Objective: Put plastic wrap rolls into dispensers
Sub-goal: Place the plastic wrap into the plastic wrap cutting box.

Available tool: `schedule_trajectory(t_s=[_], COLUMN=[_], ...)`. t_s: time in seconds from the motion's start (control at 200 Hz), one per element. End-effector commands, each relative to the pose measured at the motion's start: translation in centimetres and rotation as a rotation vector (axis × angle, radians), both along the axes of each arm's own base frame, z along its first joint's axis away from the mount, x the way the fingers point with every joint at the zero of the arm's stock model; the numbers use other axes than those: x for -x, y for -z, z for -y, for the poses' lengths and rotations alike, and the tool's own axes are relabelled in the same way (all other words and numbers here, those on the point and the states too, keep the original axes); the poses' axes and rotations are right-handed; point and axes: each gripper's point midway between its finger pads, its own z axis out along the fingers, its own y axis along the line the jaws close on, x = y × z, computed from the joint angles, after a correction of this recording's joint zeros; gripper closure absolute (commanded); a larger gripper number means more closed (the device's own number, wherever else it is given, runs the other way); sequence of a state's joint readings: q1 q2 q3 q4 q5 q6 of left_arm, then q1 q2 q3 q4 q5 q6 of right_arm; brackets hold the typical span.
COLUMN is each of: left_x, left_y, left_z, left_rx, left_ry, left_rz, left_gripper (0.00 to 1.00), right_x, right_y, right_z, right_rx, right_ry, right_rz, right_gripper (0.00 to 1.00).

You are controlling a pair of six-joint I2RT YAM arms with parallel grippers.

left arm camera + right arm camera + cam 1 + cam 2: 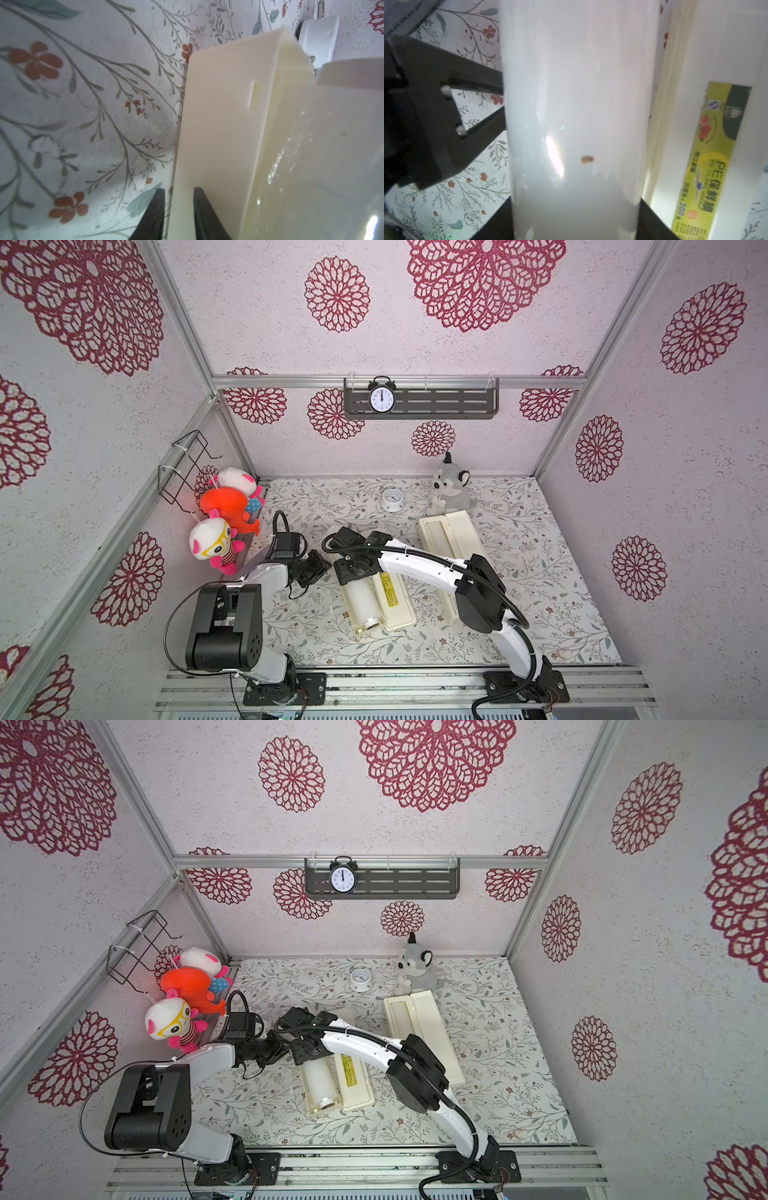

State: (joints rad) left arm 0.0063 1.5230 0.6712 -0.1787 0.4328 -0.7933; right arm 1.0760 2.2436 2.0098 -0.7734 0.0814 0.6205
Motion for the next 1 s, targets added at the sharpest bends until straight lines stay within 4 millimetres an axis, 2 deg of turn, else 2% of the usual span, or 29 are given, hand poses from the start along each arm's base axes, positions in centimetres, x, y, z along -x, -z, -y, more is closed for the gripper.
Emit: schedule_trajectory(t_s=[0.0, 0.49, 0.641, 0.746, 0.991], left_x=[-0.4, -0.3, -0.1, -0.1, -0.3], left_y=[-0.4, -0.8, -0.7, -0.9, -1.0], left_z=[0.1, -0.1, -0.6, -0.8, -0.9], left_rx=[-0.013, -0.012, -0.014, -0.014, -0.017], left_ry=[0.010, 0.003, -0.010, -0.013, -0.011], left_rz=[0.022, 0.036, 0.031, 0.035, 0.036], left_gripper=[0.72, 0.72, 0.72, 0.72, 0.72], right_x=[-0.7, -0.2, 0.0, -0.1, -0.5], right_y=[-7.6, -1.8, -0.9, -1.6, -7.2], right_z=[-2.1, -1.0, -0.7, -0.6, 0.3], right_rx=[-0.164, -0.047, -0.025, -0.025, -0.075], right_ry=[0.004, 0.042, 0.046, 0.042, 0.038], right_rz=[0.105, 0.077, 0.063, 0.081, 0.174], right_gripper=[0.55, 0.53, 0.49, 0.34, 0.14])
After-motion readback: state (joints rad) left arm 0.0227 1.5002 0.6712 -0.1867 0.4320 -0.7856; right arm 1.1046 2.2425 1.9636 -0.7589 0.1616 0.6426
